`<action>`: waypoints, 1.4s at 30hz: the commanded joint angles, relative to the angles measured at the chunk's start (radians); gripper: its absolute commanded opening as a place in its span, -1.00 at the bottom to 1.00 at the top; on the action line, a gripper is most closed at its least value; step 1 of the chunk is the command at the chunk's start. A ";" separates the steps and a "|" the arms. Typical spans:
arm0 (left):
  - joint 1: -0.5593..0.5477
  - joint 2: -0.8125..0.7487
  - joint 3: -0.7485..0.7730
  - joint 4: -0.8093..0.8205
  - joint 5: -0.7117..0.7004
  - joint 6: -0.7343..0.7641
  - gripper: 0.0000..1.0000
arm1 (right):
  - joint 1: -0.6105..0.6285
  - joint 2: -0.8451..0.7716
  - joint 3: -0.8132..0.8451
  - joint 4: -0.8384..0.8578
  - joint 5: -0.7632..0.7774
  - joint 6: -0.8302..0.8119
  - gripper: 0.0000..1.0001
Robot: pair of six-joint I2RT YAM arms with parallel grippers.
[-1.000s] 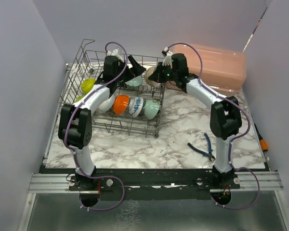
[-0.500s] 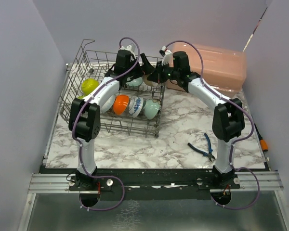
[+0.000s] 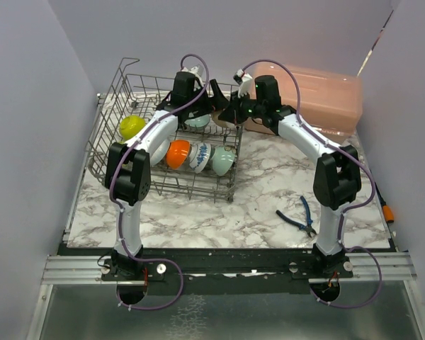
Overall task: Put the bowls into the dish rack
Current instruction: Pick up the bowl from the dish rack.
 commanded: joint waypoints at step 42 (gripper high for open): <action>-0.026 0.099 0.117 -0.044 -0.212 0.196 -1.00 | 0.023 -0.230 -0.192 -0.070 0.148 -0.031 0.72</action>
